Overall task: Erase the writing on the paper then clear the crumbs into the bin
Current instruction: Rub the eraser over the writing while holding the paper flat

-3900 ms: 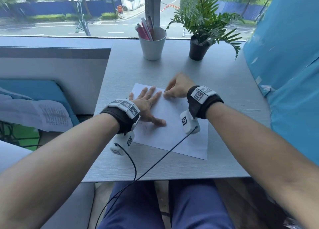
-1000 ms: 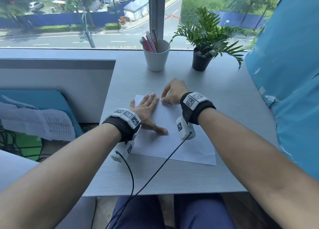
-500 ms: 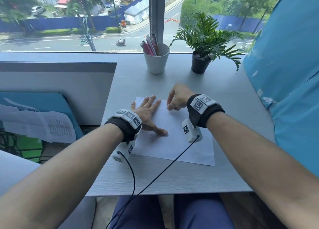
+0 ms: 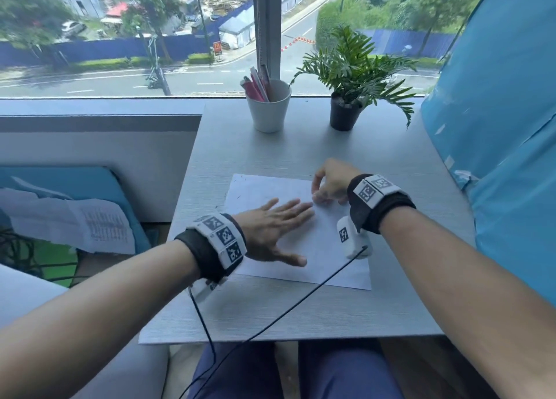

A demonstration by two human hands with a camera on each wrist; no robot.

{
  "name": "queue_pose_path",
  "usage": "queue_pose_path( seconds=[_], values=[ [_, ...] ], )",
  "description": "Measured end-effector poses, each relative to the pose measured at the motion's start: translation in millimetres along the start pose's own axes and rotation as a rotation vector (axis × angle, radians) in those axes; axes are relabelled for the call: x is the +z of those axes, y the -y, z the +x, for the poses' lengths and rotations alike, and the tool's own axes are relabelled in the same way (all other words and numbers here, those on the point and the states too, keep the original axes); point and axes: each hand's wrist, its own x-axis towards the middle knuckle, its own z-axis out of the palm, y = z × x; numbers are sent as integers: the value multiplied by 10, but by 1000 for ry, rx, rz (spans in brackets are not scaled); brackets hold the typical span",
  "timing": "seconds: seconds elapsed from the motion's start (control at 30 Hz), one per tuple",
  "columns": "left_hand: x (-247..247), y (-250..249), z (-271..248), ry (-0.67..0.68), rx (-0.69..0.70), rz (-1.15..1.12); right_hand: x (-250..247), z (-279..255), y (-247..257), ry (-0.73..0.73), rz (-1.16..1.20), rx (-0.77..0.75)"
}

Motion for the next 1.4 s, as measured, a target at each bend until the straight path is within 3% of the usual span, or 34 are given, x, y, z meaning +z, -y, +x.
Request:
queue_pose_path(
  seconds=[0.07, 0.17, 0.27, 0.33, 0.43, 0.7, 0.83, 0.97, 1.03, 1.13, 1.27, 1.4],
  values=[
    [7, 77, 15, 27, -48, -60, 3, -10, -8, 0, 8, -4],
    [-66, 365, 4, -7, -273, -131, 9, -29, -14, -2, 10, -2],
    [-79, 489, -16, -24, -381, -195, 22, -23, 66, -29, -61, -4],
    [-59, 466, -5, -35, -400, -208, 61, 8, 156, -59, -112, -43],
    [-47, 462, 17, -42, -411, -221, 169, 106, 323, -41, 41, -103],
    [-32, 479, 27, -39, -405, -230, 344, 273, 495, -207, 144, -203],
    [-27, 475, 16, -42, -403, -229, 308, 199, 509, 21, 83, -213],
    [-26, 467, 23, -31, -409, -229, 239, 211, 534, -152, 115, -183],
    [-27, 472, 36, -28, -415, -223, 230, 165, 516, -88, 83, -187],
    [1, 489, 39, -35, -422, -217, 162, 26, 377, 62, 9, -151],
    [20, 512, 26, -58, -405, -192, 33, -124, -99, -80, 80, -46],
    [-51, 522, 13, -30, -477, -86, 79, -246, -438, -29, 90, 37]
  ],
)
